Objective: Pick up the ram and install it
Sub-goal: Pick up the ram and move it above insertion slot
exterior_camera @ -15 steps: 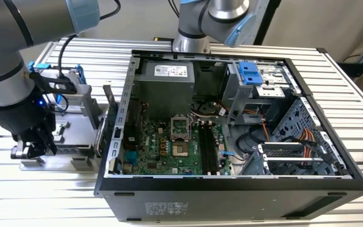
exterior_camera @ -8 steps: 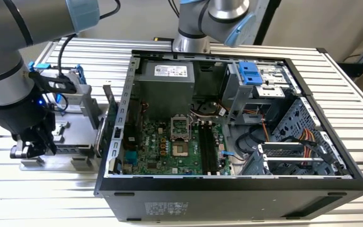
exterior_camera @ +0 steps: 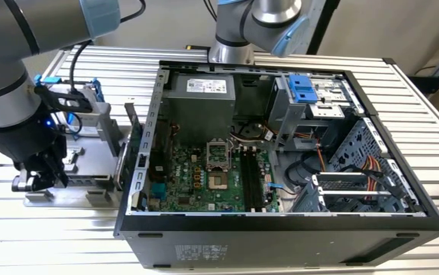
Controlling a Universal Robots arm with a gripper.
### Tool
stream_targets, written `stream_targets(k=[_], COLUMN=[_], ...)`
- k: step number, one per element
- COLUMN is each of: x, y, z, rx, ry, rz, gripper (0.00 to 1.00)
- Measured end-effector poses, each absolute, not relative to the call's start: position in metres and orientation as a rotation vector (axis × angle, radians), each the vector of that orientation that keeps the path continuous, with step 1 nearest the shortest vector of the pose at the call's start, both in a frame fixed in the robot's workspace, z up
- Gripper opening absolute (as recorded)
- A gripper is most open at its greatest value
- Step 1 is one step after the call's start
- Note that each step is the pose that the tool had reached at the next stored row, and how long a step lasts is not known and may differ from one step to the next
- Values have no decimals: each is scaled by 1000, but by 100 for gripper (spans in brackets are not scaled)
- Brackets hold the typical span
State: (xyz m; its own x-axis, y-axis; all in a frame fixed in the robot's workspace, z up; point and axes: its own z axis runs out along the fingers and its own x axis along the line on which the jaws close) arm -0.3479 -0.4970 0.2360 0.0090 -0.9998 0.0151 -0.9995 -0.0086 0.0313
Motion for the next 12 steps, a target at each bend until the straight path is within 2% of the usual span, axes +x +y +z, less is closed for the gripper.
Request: stream_targets(k=[12], x=[-348], y=[-497], z=[237], rx=[2208], ry=[-2188], rz=[-18], gripper=[0])
